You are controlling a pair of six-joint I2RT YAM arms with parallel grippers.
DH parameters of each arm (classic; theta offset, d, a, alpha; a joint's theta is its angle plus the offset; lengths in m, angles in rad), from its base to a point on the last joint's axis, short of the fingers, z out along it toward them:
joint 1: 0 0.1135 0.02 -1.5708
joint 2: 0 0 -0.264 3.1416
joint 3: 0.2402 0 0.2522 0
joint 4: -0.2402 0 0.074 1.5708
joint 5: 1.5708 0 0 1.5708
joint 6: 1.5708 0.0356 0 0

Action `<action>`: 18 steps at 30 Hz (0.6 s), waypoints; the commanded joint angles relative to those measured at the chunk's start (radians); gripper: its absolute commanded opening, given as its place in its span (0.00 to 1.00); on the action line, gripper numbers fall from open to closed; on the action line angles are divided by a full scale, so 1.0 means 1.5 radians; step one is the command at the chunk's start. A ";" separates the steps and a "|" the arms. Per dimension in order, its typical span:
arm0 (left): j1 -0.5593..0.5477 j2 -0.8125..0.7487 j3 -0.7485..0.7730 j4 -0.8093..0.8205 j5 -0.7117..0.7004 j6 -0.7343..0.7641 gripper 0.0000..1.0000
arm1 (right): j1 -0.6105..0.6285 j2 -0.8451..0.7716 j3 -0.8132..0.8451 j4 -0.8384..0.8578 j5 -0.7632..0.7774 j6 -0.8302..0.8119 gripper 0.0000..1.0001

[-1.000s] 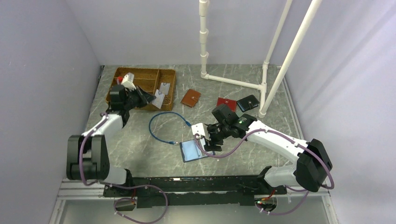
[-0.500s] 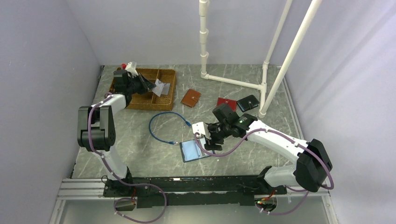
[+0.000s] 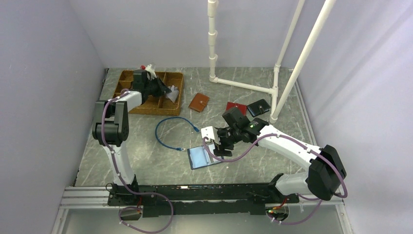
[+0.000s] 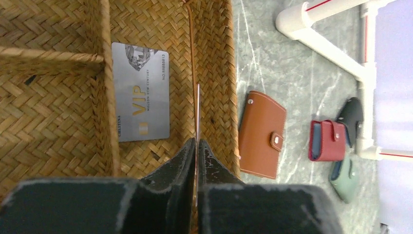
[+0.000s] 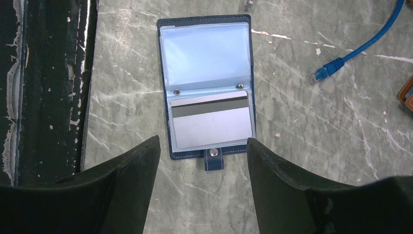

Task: Take the credit cards out of the card holder
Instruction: Place the credit card in the storage box.

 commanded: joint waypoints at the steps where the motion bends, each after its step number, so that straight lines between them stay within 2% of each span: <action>1: -0.014 0.027 0.067 -0.069 -0.046 0.029 0.16 | -0.005 -0.005 0.026 0.007 -0.013 0.003 0.68; 4: -0.018 0.024 0.092 -0.126 -0.090 0.048 0.20 | -0.007 -0.007 0.026 0.007 -0.013 0.003 0.68; 7: -0.018 -0.031 0.083 -0.135 -0.141 0.070 0.30 | -0.009 -0.006 0.026 0.006 -0.014 0.003 0.68; 12: -0.017 -0.147 0.062 -0.154 -0.179 0.114 0.40 | -0.012 -0.005 0.027 0.006 -0.015 0.006 0.68; 15: -0.015 -0.228 0.014 -0.145 -0.197 0.112 0.54 | -0.016 -0.004 0.028 0.005 -0.017 0.007 0.68; 18: -0.003 -0.312 -0.075 -0.118 -0.215 0.052 0.78 | -0.023 -0.005 0.029 0.002 -0.024 0.008 0.68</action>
